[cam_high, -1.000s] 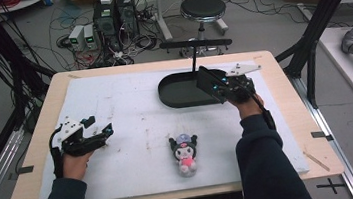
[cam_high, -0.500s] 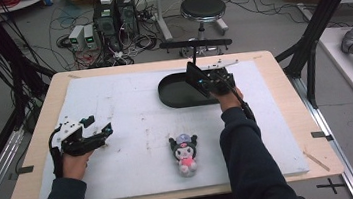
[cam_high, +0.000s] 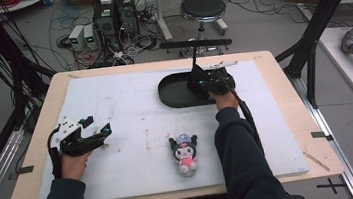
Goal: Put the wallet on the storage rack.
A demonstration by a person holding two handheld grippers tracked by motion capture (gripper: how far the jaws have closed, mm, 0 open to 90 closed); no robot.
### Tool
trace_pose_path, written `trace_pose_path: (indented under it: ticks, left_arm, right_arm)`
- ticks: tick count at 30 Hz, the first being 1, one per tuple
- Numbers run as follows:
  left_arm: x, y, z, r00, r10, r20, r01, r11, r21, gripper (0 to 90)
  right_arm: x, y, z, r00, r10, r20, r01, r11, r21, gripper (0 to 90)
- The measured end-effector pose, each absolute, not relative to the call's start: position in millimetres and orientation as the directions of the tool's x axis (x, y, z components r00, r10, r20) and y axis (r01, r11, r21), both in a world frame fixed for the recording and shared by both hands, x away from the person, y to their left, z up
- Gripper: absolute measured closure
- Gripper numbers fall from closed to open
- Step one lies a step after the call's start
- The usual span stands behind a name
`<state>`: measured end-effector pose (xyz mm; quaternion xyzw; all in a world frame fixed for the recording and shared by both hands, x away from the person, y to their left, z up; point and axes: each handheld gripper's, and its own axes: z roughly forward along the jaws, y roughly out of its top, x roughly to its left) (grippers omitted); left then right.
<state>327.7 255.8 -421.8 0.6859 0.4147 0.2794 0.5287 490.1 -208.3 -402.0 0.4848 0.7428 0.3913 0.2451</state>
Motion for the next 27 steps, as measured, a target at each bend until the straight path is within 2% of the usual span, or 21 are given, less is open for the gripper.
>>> trace_pose_path:
  ticks: [2,5,12,15,17,21,25,27]
  left_arm:
    - [327,255,-422,0.501,0.864,-0.058,0.274,-0.095,0.957,25.7]
    - [328,255,-422,0.501,0.864,-0.059,0.276,-0.095,0.957,25.7]
    - [328,255,-422,0.500,0.864,-0.059,0.276,-0.094,0.957,25.7]
    - [328,255,-422,0.501,0.864,-0.055,0.276,-0.099,0.956,25.7]
    - [328,255,-422,0.500,0.864,-0.061,0.275,-0.092,0.957,25.7]
    - [328,255,-422,0.501,0.863,-0.059,0.276,-0.095,0.956,25.7]
    - [328,255,-422,0.503,0.862,-0.059,0.277,-0.097,0.956,25.7]
    - [328,255,-422,0.502,0.862,-0.069,0.279,-0.086,0.957,25.6]
  right_arm:
    - [489,-212,-400,-0.383,0.923,-0.025,0.527,0.241,0.815,54.3]
    - [490,-218,-401,-0.372,0.927,-0.038,0.554,0.255,0.792,58.7]
    - [492,-224,-405,-0.372,0.928,-0.022,0.597,0.257,0.760,58.3]
    - [495,-227,-410,-0.379,0.925,-0.009,0.644,0.271,0.716,45.6]
    - [492,-230,-411,-0.350,0.937,-0.015,0.639,0.250,0.727,38.5]
    - [485,-237,-407,-0.337,0.942,-0.006,0.635,0.232,0.737,33.5]
    - [472,-243,-394,-0.390,0.921,-0.006,0.610,0.263,0.747,32.7]
    - [465,-245,-387,-0.436,0.899,0.027,0.605,0.271,0.749,30.8]
